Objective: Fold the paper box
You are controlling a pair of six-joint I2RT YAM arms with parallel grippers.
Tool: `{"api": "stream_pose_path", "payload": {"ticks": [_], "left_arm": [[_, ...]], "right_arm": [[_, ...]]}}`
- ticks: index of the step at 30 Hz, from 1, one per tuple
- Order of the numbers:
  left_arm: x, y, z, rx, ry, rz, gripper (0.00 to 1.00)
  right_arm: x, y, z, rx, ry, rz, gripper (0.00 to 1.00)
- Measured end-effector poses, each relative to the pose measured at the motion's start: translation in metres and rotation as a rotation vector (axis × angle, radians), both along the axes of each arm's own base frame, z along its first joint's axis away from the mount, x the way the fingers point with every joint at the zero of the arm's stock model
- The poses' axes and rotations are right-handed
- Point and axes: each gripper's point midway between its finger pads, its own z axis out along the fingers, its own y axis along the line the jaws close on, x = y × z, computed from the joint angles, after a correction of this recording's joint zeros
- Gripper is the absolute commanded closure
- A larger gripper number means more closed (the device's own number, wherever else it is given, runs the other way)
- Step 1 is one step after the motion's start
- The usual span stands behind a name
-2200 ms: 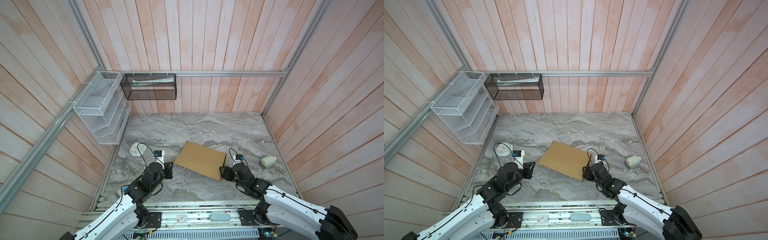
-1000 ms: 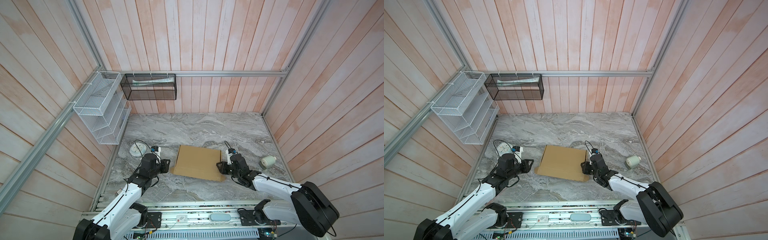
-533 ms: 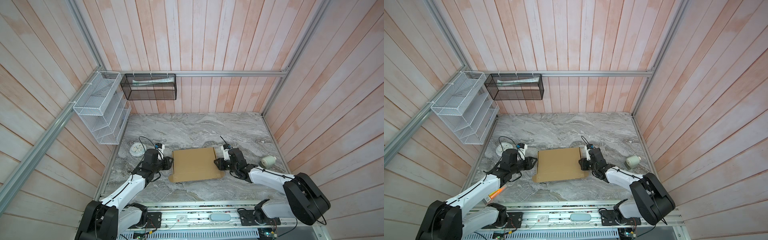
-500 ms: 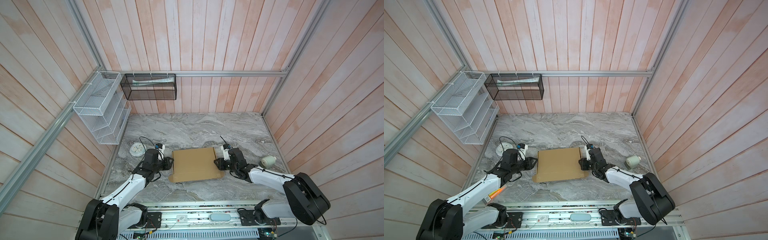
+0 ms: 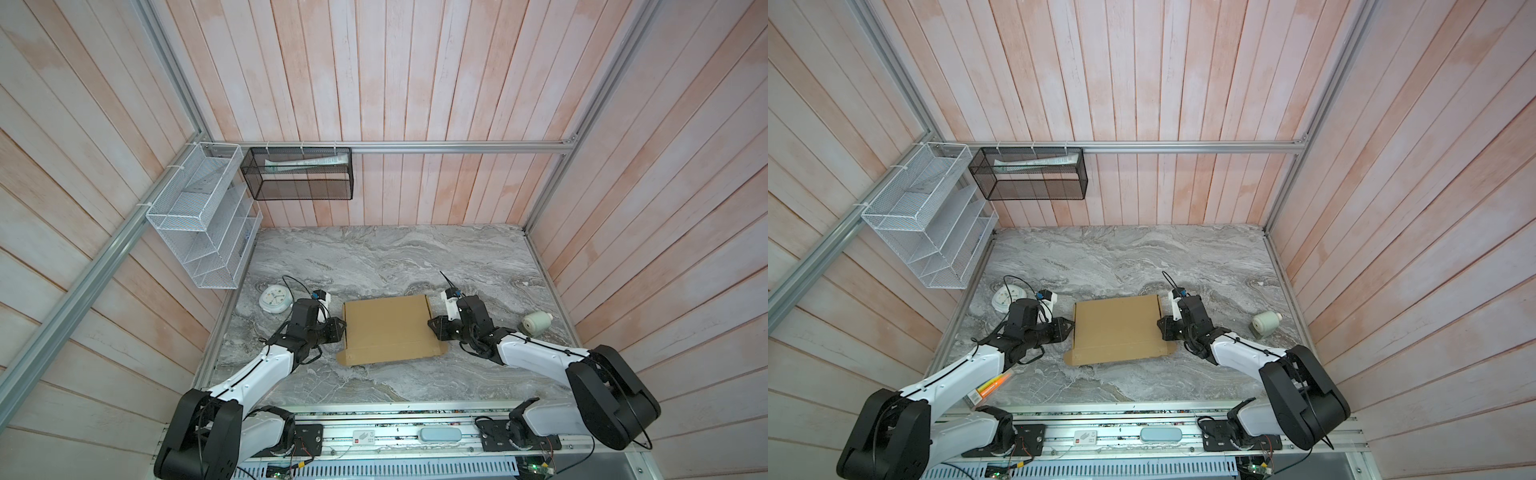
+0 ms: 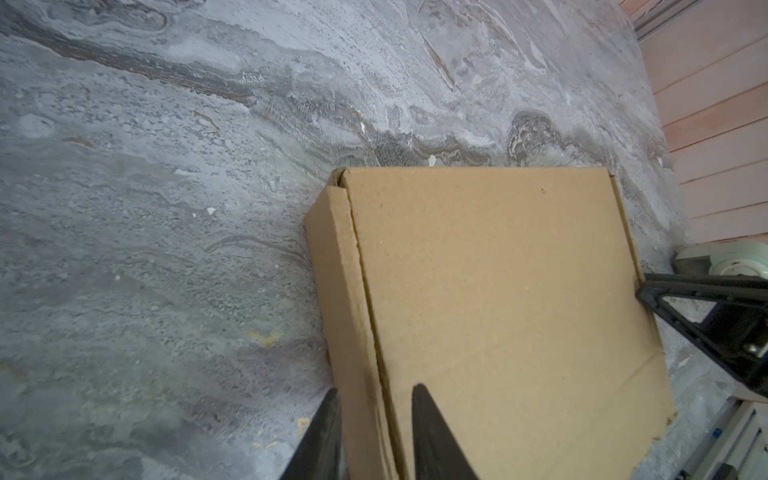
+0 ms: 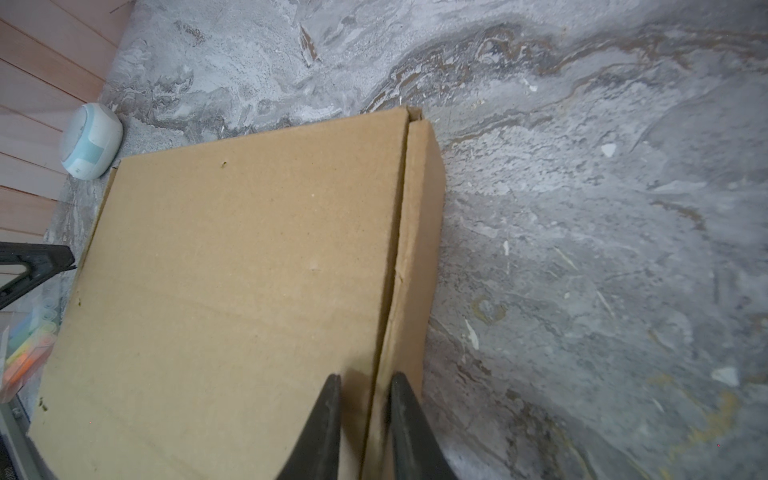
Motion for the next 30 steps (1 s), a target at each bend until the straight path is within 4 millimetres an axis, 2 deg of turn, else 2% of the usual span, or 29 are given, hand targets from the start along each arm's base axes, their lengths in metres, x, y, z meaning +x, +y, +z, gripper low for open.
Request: {"api": "stream_pose_path", "payload": {"ticks": [5,17,25,30], "left_arm": [[-0.001,0.001,-0.009,0.01,0.029,0.001,0.76],[0.001,0.0,-0.012,0.011,0.031,0.002,0.83],[0.003,-0.001,-0.011,0.005,0.019,0.003,0.94],[0.005,-0.001,-0.011,-0.002,0.011,0.009,0.97]], "right_arm": [[0.0,0.001,0.0,0.002,0.001,0.003,0.79],[0.0,0.001,0.001,0.003,0.002,0.004,0.79],[-0.001,-0.001,0.002,0.014,0.018,-0.003,0.58],[0.001,-0.003,0.018,0.052,-0.006,-0.011,0.42]]}}
